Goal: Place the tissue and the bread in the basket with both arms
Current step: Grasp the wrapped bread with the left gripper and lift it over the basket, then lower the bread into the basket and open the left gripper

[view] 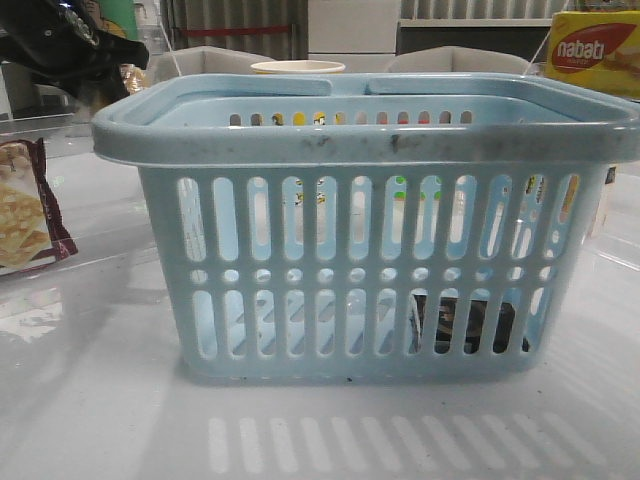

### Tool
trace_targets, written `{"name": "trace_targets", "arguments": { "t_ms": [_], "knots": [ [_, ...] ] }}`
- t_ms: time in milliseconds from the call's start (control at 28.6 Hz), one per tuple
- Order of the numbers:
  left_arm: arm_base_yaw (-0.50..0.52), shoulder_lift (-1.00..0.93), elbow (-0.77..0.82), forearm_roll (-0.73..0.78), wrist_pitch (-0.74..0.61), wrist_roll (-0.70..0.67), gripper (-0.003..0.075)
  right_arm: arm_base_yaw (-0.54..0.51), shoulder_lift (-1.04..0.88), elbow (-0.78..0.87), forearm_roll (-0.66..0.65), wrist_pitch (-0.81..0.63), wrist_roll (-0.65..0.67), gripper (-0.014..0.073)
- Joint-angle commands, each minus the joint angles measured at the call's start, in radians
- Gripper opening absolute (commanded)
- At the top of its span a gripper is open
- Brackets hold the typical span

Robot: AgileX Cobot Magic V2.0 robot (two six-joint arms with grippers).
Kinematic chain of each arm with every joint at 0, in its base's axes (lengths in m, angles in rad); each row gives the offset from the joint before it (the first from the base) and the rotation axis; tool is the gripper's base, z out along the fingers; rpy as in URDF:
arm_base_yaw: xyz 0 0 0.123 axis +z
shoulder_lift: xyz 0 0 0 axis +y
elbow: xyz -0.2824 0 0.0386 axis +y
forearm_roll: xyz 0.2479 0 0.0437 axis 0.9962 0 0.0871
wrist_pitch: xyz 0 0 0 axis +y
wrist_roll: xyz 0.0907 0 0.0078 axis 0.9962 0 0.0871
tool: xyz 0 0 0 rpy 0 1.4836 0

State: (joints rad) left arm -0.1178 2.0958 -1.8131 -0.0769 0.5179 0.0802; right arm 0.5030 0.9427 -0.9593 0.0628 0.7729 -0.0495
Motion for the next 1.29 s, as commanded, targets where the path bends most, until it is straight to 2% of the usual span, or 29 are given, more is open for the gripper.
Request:
{"name": "trace_targets", "arguments": {
  "t_ms": [0,35,280,384,559,769,944,1013,1188,1258],
  "knots": [
    [-0.003,-0.108,-0.037,-0.02,-0.026,-0.001,0.0114,0.0,-0.008,-0.024,0.0,-0.061,-0.012,0.0518],
    [-0.003,-0.121,-0.037,-0.024,-0.01,-0.001,0.0091,0.0,-0.008,-0.024,0.0,-0.061,-0.012,0.0518],
    [-0.033,-0.284,-0.037,-0.027,0.076,0.005,0.0091,0.0,-0.008,-0.024,0.0,-0.061,-0.012,0.0518],
    [-0.079,-0.357,-0.037,-0.027,0.15,0.082,0.0091,0.0,-0.008,-0.024,0.0,-0.061,-0.012,0.0518],
    [-0.221,-0.444,-0.037,-0.031,0.283,0.17,0.0091,0.0,-0.008,-0.024,0.0,-0.061,-0.012,0.0518],
    [-0.426,-0.428,-0.029,-0.058,0.428,0.249,0.0091,0.0,-0.008,-0.024,0.0,-0.061,-0.012,0.0518],
    [-0.556,-0.374,-0.005,-0.058,0.436,0.262,0.0092,0.0,-0.008,-0.024,0.0,-0.061,-0.012,0.0518],
    [-0.581,-0.352,0.003,-0.062,0.434,0.262,0.0141,0.0,-0.008,-0.024,0.0,-0.061,-0.012,0.0518],
    [-0.596,-0.346,0.003,-0.139,0.434,0.262,0.0445,0.0,-0.008,-0.024,0.0,-0.061,-0.012,0.0518],
    [-0.596,-0.358,0.003,-0.139,0.443,0.262,0.051,0.0,-0.008,-0.024,0.0,-0.061,-0.012,0.0518]
  ]
}}
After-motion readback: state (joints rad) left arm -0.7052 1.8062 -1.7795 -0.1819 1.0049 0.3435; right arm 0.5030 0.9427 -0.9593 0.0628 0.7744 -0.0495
